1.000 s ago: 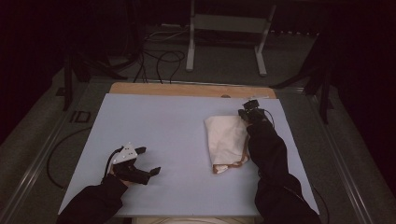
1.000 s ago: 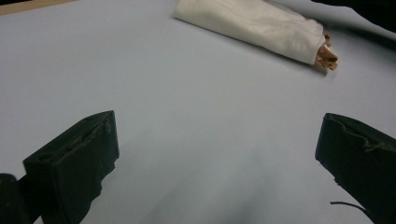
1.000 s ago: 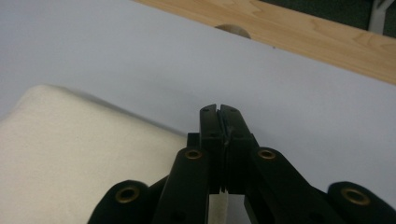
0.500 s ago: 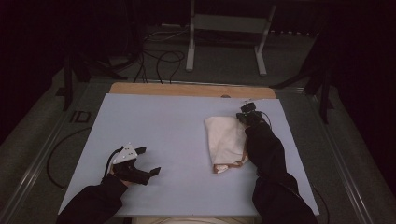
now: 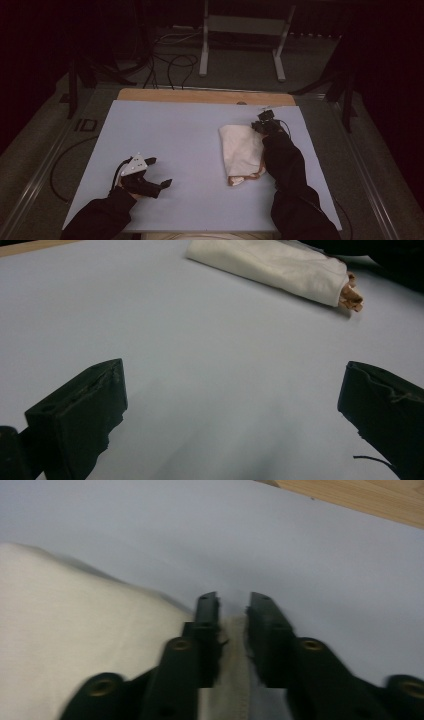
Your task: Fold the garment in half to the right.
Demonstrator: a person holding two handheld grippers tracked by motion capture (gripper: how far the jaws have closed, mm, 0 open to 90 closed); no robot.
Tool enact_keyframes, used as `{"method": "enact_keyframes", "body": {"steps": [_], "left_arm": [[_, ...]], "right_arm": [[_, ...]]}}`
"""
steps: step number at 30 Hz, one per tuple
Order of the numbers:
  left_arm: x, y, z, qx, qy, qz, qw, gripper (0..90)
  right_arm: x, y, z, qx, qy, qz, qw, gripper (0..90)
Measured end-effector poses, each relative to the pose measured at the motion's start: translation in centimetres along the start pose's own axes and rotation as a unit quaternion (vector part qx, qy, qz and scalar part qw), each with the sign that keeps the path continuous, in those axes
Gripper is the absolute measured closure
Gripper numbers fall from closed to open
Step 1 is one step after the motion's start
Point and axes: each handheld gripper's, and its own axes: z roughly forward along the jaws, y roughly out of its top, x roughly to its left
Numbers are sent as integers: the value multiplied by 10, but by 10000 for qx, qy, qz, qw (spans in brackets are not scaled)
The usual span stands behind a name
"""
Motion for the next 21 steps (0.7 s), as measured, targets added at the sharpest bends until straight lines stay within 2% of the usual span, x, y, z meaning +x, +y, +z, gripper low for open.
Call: {"method": "enact_keyframes", "body": {"steps": [4, 7, 14, 17, 19, 21], "left_arm": [[0, 0, 0, 9, 7, 8, 10000, 2], [0, 0, 0, 14, 15, 9, 10000, 2], [0, 0, 1, 15, 12, 14, 10000, 2], [0, 0, 1, 16, 21, 15, 10000, 2], [0, 0, 0, 17, 22, 16, 10000, 2], [0, 0, 0, 17, 24, 10, 10000, 2]], "right_arm": [[3, 6, -6, -18, 140, 39, 9999, 528], [5, 10, -11, -114, 229, 46, 9997, 442], [13, 16, -18, -119, 603, 66, 9981, 268], [16, 18, -21, -174, 721, 74, 9972, 226], [19, 19, -23, -173, 910, 4, 9957, 167], [22, 20, -24, -201, 980, -17, 9950, 155]]}}
